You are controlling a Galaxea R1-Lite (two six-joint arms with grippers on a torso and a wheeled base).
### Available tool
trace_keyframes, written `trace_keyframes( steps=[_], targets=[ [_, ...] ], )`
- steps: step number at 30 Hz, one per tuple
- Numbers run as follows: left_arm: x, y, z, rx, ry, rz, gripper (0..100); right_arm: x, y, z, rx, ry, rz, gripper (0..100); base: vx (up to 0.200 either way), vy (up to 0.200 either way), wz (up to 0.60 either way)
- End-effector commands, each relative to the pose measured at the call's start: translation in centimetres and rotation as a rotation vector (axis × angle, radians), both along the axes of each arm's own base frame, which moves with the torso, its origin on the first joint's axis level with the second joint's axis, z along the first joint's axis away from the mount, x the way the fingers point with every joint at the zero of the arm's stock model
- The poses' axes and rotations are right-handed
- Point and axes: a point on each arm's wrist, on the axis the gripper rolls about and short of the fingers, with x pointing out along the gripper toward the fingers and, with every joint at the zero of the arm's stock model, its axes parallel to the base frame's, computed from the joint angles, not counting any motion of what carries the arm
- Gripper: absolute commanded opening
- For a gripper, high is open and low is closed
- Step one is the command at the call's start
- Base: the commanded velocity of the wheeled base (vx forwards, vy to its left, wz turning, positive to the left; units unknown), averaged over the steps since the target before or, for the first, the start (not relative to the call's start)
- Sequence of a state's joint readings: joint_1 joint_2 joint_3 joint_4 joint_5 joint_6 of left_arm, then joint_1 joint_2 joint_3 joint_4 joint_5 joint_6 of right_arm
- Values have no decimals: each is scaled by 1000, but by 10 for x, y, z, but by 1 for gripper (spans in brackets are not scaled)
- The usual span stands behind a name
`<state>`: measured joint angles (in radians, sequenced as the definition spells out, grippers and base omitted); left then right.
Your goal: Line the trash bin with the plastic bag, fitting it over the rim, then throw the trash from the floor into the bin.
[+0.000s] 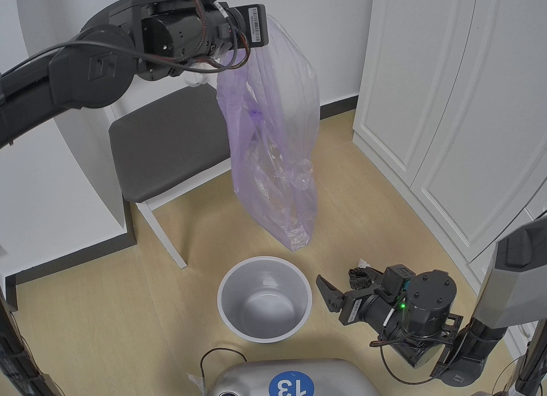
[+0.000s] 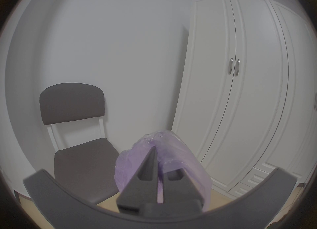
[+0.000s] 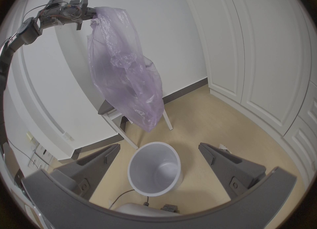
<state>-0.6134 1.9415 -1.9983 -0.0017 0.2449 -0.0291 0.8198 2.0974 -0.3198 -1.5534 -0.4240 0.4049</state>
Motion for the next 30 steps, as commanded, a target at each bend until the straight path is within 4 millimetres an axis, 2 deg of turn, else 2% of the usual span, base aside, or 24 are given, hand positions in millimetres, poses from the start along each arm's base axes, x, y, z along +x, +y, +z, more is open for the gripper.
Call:
trace_keyframes(
  steps=[1, 12, 21, 30],
  targets=[
    [-5, -5, 1, -3, -2, -12, 0, 10, 10, -4, 44, -10, -25, 100, 0, 0, 0],
    [-20, -8, 9, -17, -17, -41, 0, 22, 11, 0, 69, -40, -92, 100, 0, 0, 0],
    [-34, -16, 13, -52, -9, -70, 0, 50, 1, 7, 113, -83, -176, 100, 0, 0, 0],
    [-61, -20, 27, -79, -34, -110, 0, 67, 1, -10, 103, -67, -218, 100, 0, 0, 0]
  ],
)
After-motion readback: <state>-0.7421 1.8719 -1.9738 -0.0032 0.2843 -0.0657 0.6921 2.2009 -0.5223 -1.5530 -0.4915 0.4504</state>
